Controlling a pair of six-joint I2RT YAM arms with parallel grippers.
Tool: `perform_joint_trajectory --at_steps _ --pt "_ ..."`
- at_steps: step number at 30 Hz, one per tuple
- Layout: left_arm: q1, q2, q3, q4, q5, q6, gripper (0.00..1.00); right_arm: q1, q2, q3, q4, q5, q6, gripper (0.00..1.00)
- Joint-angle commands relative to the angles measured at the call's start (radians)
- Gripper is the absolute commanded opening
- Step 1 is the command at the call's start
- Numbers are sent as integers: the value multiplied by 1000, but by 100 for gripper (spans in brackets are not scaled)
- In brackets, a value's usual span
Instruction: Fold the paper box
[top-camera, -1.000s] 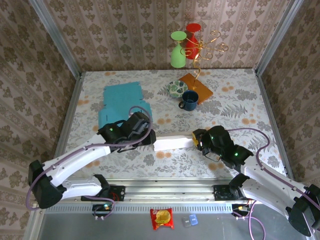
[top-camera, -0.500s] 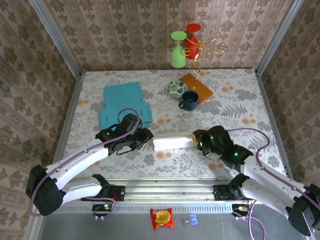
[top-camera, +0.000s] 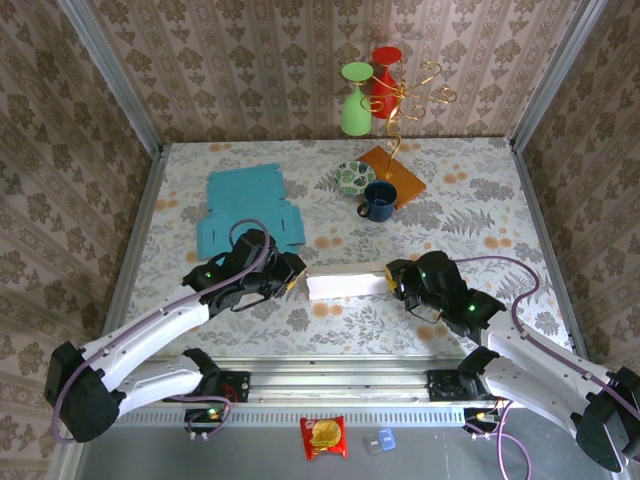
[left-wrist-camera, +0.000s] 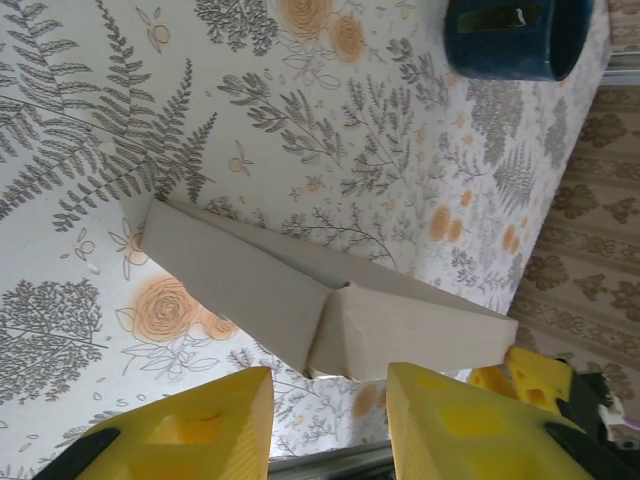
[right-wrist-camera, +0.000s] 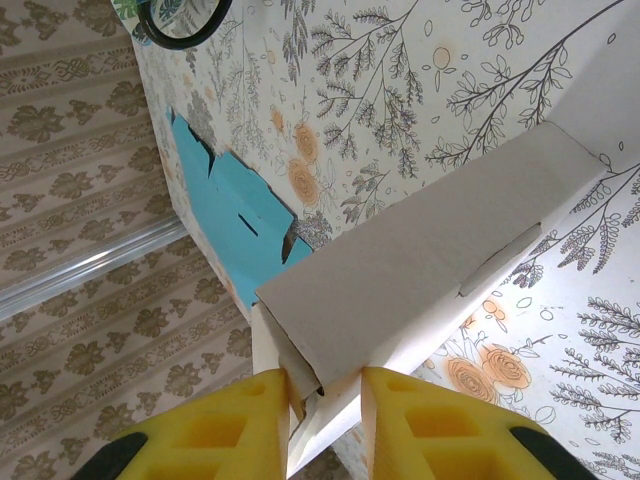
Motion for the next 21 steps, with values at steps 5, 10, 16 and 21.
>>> perform_joint_trajectory --at_steps 5,10,16,21 --pt "-5 59 -28 109 58 -54 35 1 29 -22 -130 14 14 25" --pt "-6 60 -71 122 65 -57 26 1 23 -22 -145 16 17 24" --pt "-12 38 -155 160 57 -73 19 1 27 -33 -141 11 33 22" --pt "-12 30 -230 208 59 -87 13 2 30 -36 -153 9 45 17"
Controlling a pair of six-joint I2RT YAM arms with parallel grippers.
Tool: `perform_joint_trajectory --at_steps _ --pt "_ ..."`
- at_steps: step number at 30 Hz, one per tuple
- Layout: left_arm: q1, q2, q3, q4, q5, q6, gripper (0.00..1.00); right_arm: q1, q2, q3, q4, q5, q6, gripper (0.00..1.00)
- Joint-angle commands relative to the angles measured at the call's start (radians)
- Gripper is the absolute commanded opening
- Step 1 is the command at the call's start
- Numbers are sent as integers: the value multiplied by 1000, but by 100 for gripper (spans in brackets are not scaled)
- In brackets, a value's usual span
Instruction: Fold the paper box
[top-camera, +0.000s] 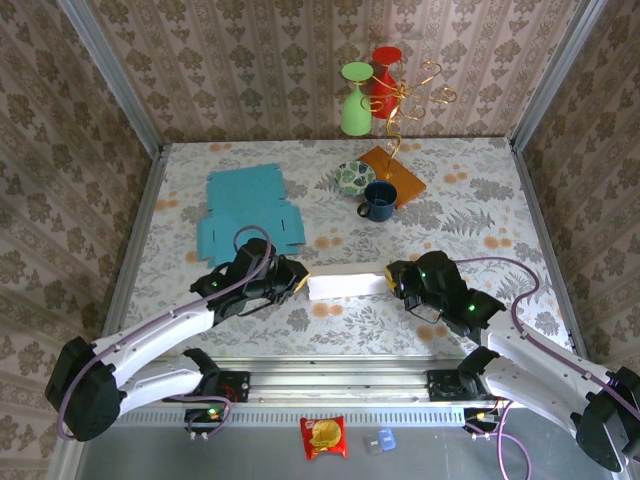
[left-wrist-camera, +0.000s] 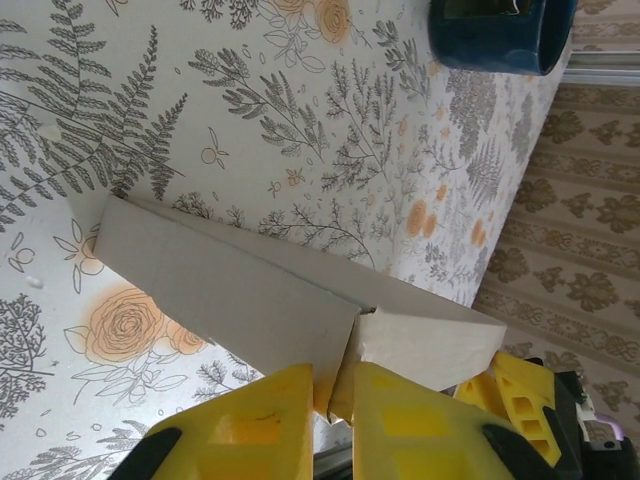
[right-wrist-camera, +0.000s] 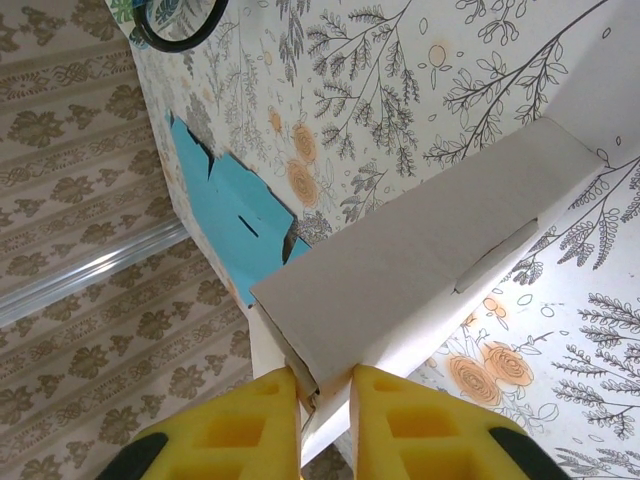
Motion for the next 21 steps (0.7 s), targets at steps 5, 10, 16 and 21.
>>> perform_joint_trajectory --at_steps 5,10,16,21 --pt "-15 43 -98 -13 26 -28 6 2 27 -29 -181 8 37 14" --pt "-22 68 -107 12 36 -19 1 2 23 -8 -197 11 42 17" --pt "-29 78 -76 12 34 17 2 61 43 194 -315 98 -66 48" --pt "-41 110 -20 1 27 69 2 163 174 301 -301 122 -3 62"
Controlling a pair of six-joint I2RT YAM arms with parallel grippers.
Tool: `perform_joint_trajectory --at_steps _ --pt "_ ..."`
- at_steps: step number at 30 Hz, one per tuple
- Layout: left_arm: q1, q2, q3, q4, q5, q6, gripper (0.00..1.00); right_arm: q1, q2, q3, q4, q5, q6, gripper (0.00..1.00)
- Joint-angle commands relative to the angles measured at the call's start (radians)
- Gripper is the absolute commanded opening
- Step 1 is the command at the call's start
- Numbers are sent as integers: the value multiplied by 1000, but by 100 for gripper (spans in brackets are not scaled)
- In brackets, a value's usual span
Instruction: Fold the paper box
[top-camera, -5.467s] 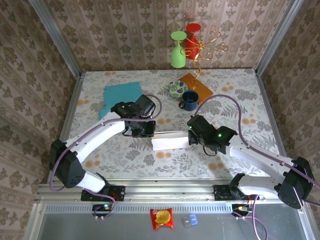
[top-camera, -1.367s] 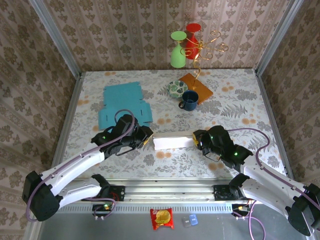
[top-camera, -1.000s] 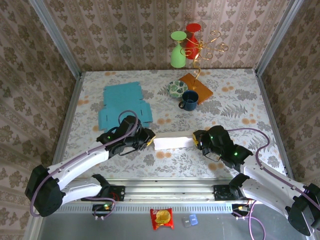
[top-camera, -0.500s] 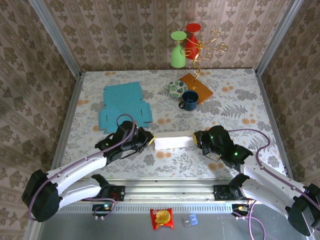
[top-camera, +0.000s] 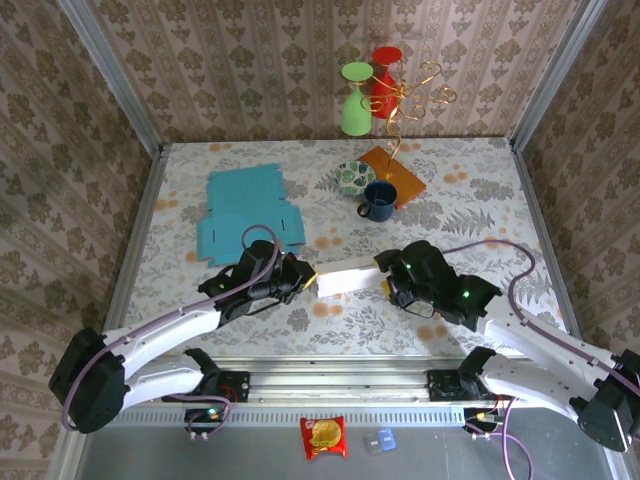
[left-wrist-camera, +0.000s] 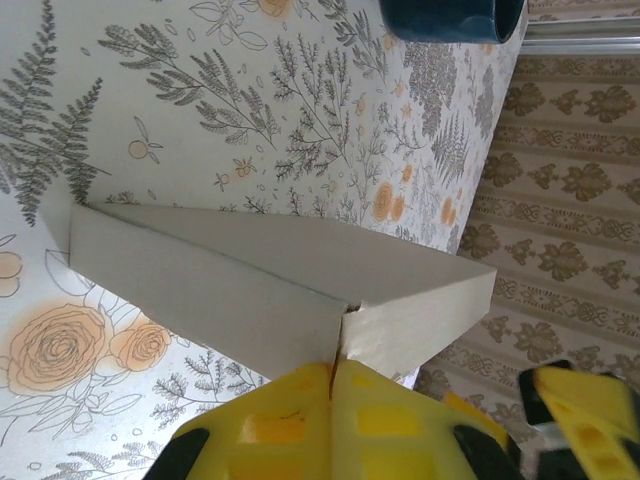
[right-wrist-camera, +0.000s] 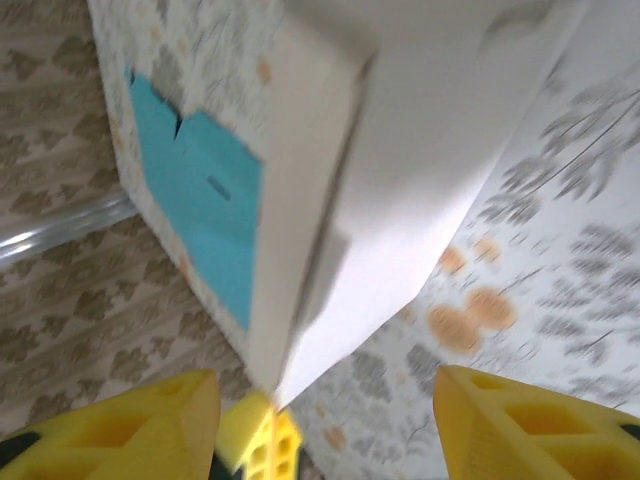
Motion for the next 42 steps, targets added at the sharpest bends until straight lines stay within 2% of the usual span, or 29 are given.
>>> perform_joint_trajectory --at_steps 1,5,12,24,30,36,40,42 --pt "-18 57 11 -154 4 53 2 28 82 41 -25 50 36 64" --pt "-40 102 53 -143 3 96 2 22 159 55 61 56 82 68" --pt "-86 192 184 -206 -9 254 2 -24 224 68 74 5 74 70" --pt "-156 255 282 -280 -91 466 5 -108 123 -112 144 -79 69 67" --pt "-186 301 282 -220 -77 515 9 -119 -47 -177 29 -95 63 67" --pt "-188 334 287 -200 -49 506 18 -124 -174 -298 12 -95 123 67" --pt "-176 321 276 -198 -30 447 35 -132 -203 -279 -61 -108 88 68" --pt "-157 313 263 -210 -16 387 37 -143 -213 -274 -80 -126 57 68"
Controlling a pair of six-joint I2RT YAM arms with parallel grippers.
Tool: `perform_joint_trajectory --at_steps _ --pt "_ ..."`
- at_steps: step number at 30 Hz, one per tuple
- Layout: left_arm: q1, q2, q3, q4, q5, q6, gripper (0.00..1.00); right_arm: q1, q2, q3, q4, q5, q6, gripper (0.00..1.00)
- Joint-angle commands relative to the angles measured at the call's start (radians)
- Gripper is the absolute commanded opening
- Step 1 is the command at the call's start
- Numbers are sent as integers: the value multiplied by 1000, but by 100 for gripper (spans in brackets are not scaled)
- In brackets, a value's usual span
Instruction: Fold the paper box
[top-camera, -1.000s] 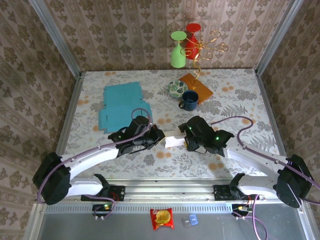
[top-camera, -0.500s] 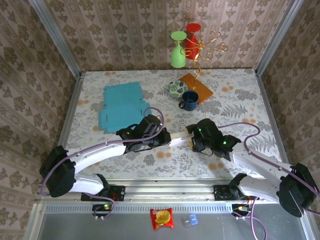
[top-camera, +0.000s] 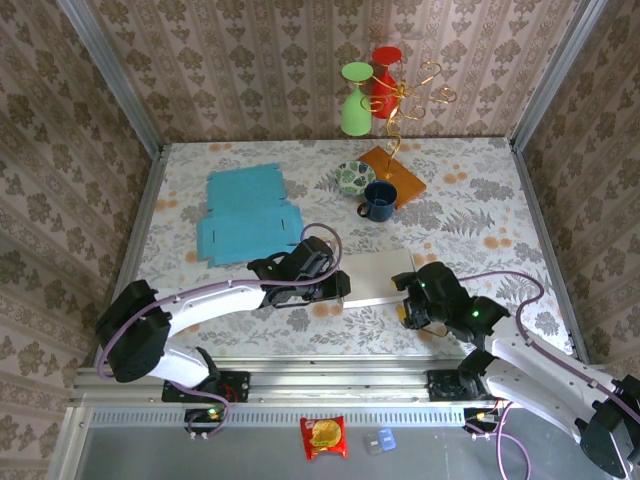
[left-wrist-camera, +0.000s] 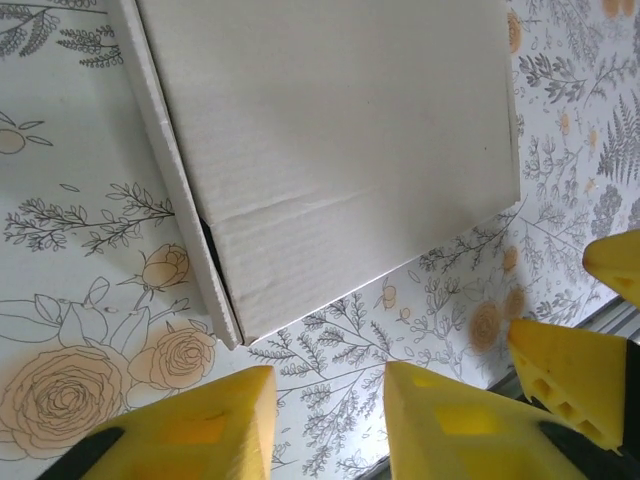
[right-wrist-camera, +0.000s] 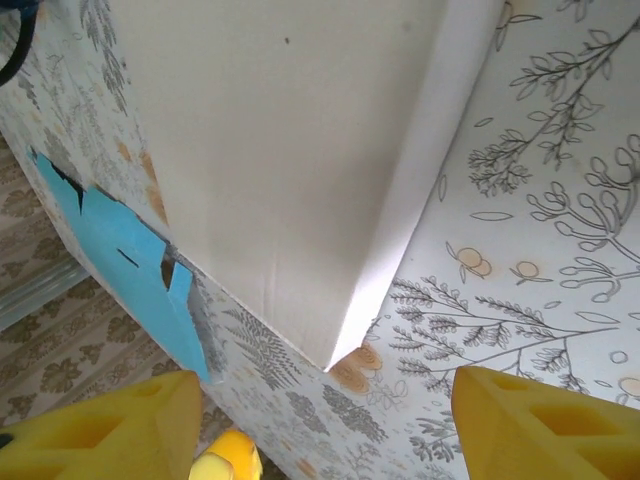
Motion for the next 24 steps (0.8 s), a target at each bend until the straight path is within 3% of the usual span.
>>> perform_joint_trajectory --at_steps 1,8,14,24 --pt "33 -20 -23 -10 39 -100 39 -17 -24 21 -86 -25 -43 67" --pt "79 93 -12 56 118 -199 45 -79 28 142 -214 -105 -335 66" --pt "84 215 43 69 125 -195 42 -115 82 239 -278 -153 -489 66" --pt "54 403 185 173 136 -189 20 -203 35 261 -313 -210 -560 62"
